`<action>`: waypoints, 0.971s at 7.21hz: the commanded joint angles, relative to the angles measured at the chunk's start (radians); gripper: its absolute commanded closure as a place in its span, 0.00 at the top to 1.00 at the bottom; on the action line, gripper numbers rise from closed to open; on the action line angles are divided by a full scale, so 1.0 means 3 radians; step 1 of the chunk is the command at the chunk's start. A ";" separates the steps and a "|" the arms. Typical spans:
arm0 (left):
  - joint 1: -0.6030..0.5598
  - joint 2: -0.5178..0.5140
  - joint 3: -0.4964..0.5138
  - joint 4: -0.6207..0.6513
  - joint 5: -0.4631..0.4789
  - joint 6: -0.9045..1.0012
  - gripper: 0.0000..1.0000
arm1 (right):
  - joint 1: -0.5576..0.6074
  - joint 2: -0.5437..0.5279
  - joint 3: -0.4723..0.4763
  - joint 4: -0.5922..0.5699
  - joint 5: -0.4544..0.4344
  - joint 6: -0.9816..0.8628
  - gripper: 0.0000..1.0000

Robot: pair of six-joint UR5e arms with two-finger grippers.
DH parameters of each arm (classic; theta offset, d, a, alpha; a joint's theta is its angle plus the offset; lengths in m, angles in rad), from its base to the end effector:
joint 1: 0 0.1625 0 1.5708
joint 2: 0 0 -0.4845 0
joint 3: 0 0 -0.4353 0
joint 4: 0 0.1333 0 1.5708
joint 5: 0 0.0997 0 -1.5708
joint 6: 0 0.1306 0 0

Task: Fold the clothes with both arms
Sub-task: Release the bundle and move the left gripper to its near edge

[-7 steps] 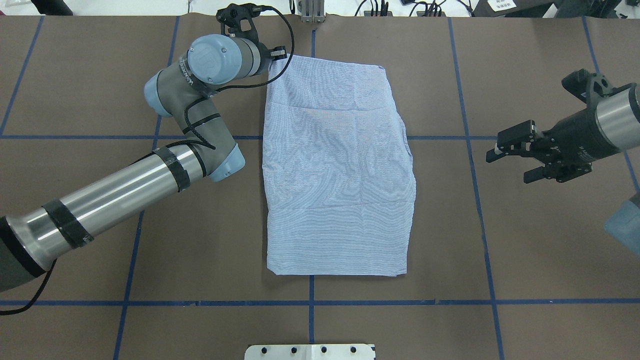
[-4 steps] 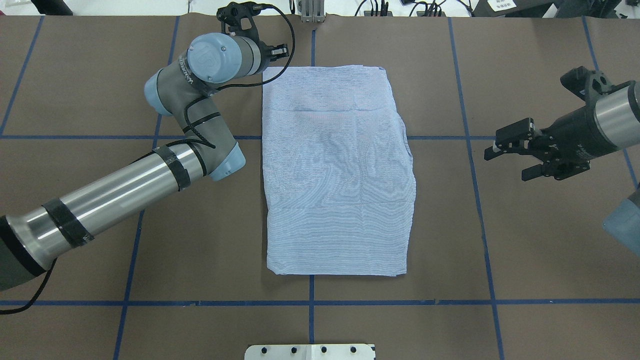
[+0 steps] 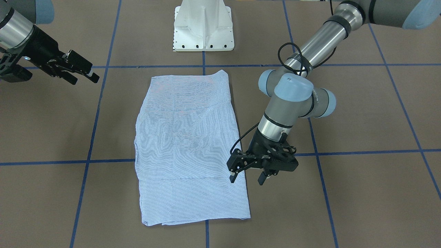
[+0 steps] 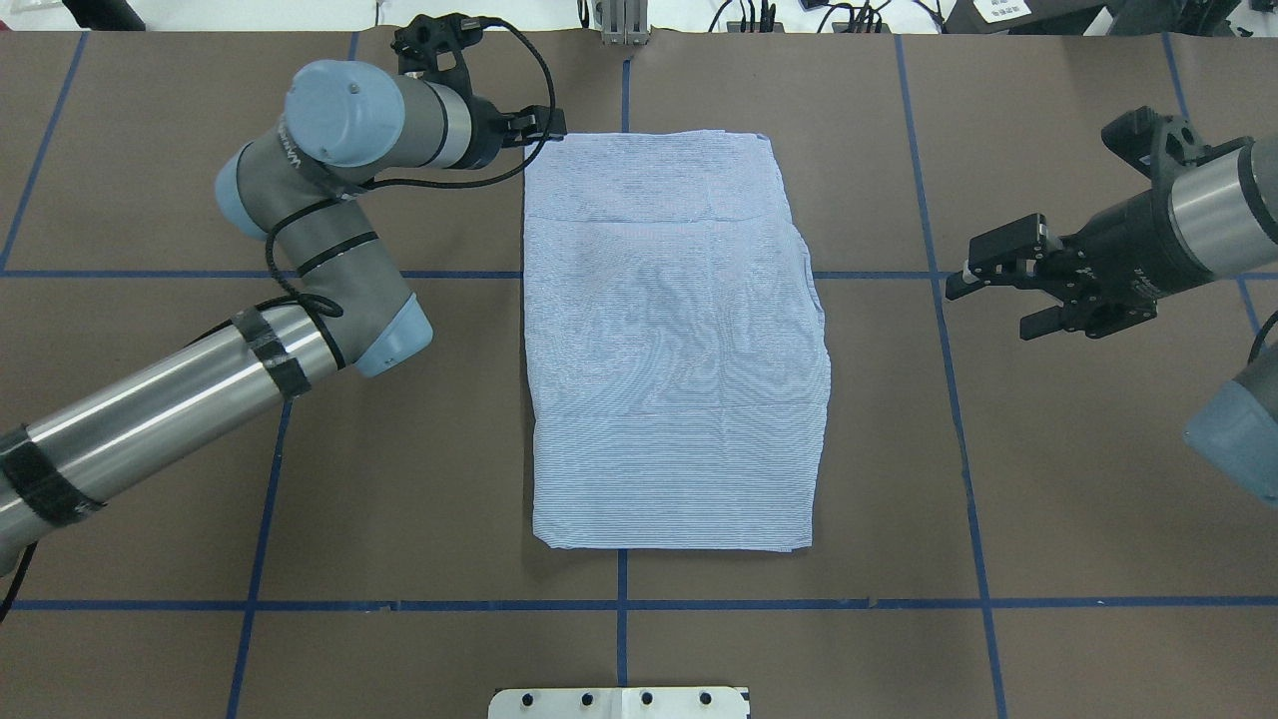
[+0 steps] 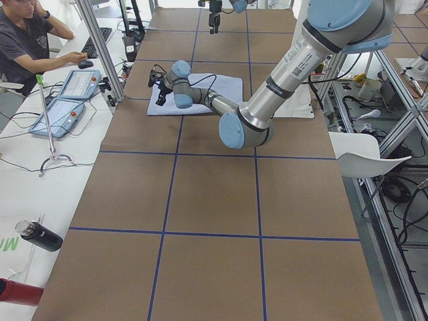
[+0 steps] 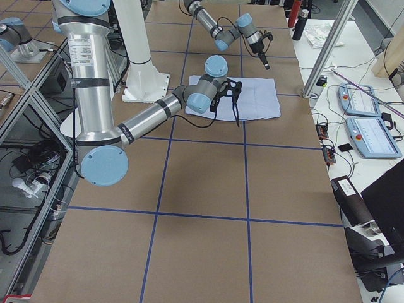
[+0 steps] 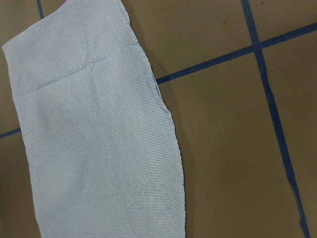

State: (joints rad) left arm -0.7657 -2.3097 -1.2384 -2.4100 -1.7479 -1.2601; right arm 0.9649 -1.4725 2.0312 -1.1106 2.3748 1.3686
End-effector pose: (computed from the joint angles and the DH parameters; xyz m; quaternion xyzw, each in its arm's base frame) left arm 0.5578 -0.6892 0.2951 0.2362 0.5357 -0.1322 0.7998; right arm -0.2787 -0.4712 0.3765 -0.0378 -0.5627 0.1219 0.8167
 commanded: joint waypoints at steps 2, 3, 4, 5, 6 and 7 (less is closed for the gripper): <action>0.0052 0.0569 -0.1191 0.1045 -0.0496 -0.0308 0.99 | -0.0005 0.0025 0.0020 0.0000 -0.0128 0.0004 1.00; 0.0138 0.0794 -0.1493 0.1160 -0.0610 -0.0431 0.99 | -0.0005 0.0030 0.0020 0.0000 -0.0128 -0.0001 1.00; 0.0336 0.0933 -0.1750 0.1364 -0.0621 -0.0518 0.99 | -0.0015 0.0030 0.0020 0.0000 -0.0128 -0.0001 1.00; 0.0596 0.0934 -0.1788 0.1507 -0.0616 -0.0620 0.98 | -0.0016 0.0030 0.0020 0.0000 -0.0128 -0.0001 1.00; 0.0812 0.0929 -0.1788 0.1504 -0.0596 -0.0829 0.98 | -0.0016 0.0030 0.0020 0.0000 -0.0128 -0.0001 1.00; 0.0996 0.0924 -0.1793 0.1494 -0.0586 -0.0988 0.98 | -0.0016 0.0030 0.0010 0.0000 -0.0128 -0.0001 1.00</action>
State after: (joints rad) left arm -0.5401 -2.0332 -1.7696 -1.9669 -1.9273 -1.4958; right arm 0.9604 -1.4635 2.0366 -1.1106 2.3363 1.3683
